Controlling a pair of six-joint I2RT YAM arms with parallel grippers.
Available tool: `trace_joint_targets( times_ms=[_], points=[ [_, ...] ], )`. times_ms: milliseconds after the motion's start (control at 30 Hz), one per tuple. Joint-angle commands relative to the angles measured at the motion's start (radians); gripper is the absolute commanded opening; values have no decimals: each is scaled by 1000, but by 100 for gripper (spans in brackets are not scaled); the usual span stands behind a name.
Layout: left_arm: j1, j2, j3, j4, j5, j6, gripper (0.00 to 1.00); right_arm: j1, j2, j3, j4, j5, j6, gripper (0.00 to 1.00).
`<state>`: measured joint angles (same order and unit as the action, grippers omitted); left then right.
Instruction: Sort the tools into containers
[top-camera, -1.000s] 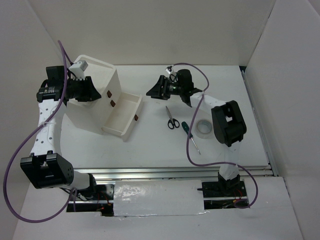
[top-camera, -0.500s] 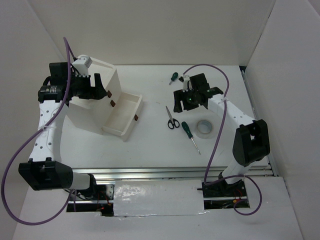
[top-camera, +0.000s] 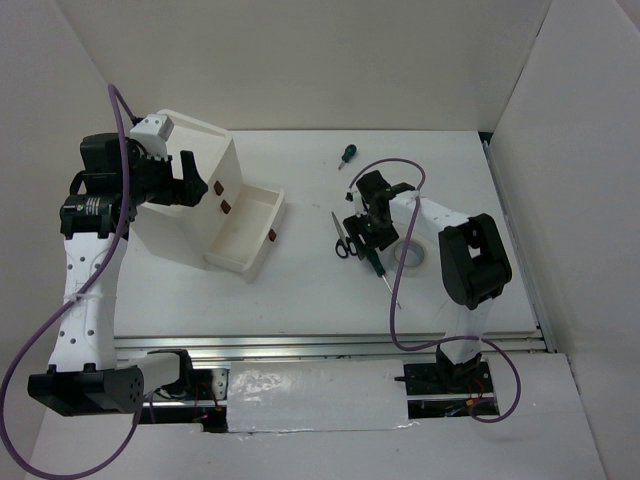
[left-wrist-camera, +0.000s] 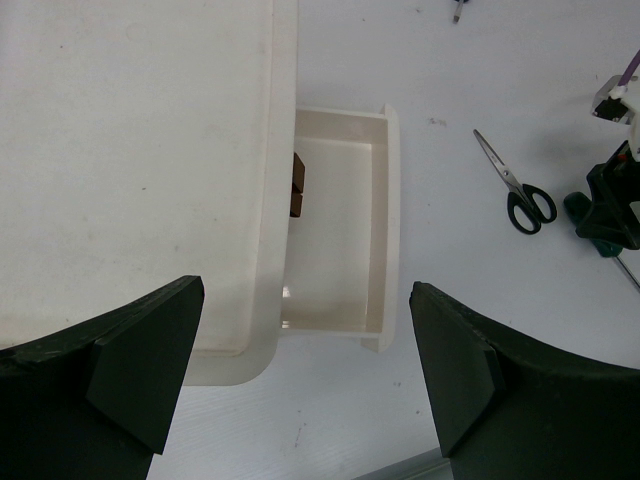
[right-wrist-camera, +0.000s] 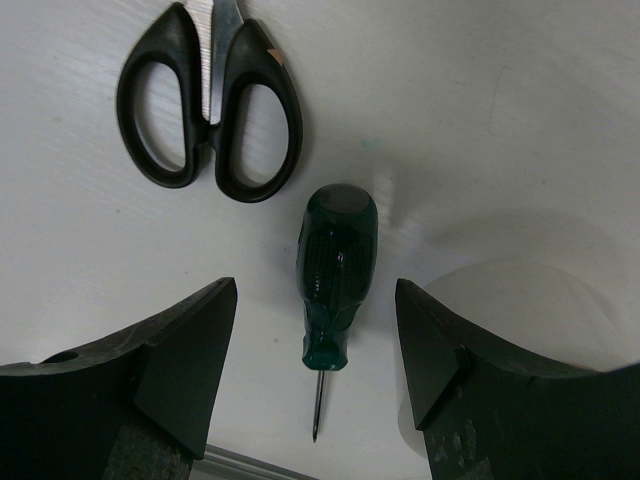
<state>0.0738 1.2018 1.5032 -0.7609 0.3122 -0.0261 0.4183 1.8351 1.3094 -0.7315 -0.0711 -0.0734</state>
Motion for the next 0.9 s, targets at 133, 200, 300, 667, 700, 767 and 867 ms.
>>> trace_joint_targets(
  times_ms=[133,200,300,667,700,767,867],
  points=[
    [-8,-62,-60,60,-25,14,98,-22,72,48,-66,-13,15,68],
    [-8,-71,-70,66,-25,12,98,-24,82,63,-71,-19,17,65],
    [-8,-77,-83,77,-25,11,98,-19,104,97,-86,-33,23,48],
    [-8,-91,-104,94,-32,12,98,36,-109,293,-74,-444,72,0],
    [-8,-91,-106,95,-32,12,98,43,-134,292,23,-446,113,0],
    [-8,-96,-109,101,-38,11,98,48,-178,274,165,-458,224,0],
    [-8,-94,-107,103,-54,5,98,77,-183,309,400,-438,375,0]
  ],
)
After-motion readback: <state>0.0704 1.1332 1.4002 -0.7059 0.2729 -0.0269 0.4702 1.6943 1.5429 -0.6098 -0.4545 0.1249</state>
